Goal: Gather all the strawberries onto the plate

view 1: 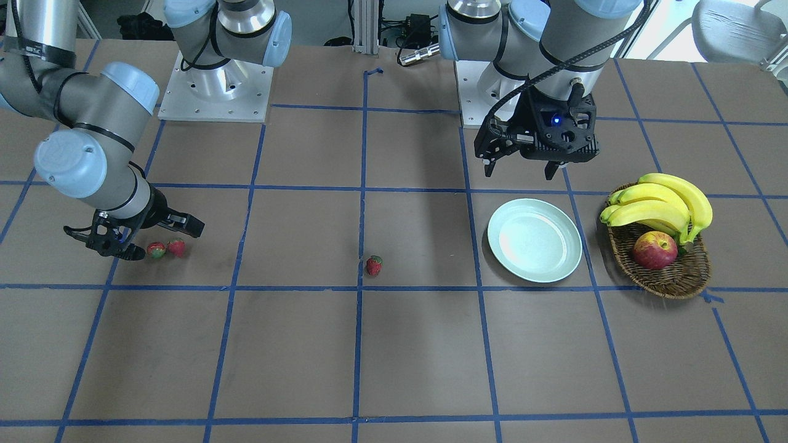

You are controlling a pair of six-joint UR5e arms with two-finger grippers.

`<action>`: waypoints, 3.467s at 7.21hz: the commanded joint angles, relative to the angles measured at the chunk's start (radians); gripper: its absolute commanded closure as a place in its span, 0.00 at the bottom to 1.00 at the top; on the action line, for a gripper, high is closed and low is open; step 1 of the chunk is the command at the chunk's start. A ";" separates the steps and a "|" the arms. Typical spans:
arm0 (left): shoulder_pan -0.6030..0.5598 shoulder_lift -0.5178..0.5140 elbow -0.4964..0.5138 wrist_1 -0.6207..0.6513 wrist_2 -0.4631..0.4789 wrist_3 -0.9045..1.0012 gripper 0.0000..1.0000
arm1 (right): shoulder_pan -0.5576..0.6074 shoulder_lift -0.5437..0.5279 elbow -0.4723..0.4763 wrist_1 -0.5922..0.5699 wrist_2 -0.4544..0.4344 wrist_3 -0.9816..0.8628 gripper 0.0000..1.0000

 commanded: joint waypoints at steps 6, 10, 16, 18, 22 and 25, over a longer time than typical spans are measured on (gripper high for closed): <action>-0.004 0.000 -0.018 0.002 -0.002 0.000 0.00 | -0.039 0.029 0.046 -0.179 0.015 0.445 0.08; -0.004 0.003 -0.016 0.003 -0.002 0.000 0.00 | -0.034 0.061 0.057 -0.221 0.015 0.472 0.16; -0.002 0.005 -0.018 0.003 0.000 0.048 0.00 | -0.034 0.067 0.066 -0.234 0.044 0.469 0.65; -0.002 0.005 -0.019 0.003 0.000 0.048 0.00 | -0.034 0.064 0.064 -0.241 0.044 0.469 0.75; -0.002 0.002 -0.019 0.003 -0.002 0.048 0.00 | 0.158 0.063 -0.035 -0.236 0.050 0.515 0.69; -0.002 0.002 -0.021 0.002 0.000 0.049 0.00 | 0.341 0.064 -0.092 -0.201 0.187 0.643 0.69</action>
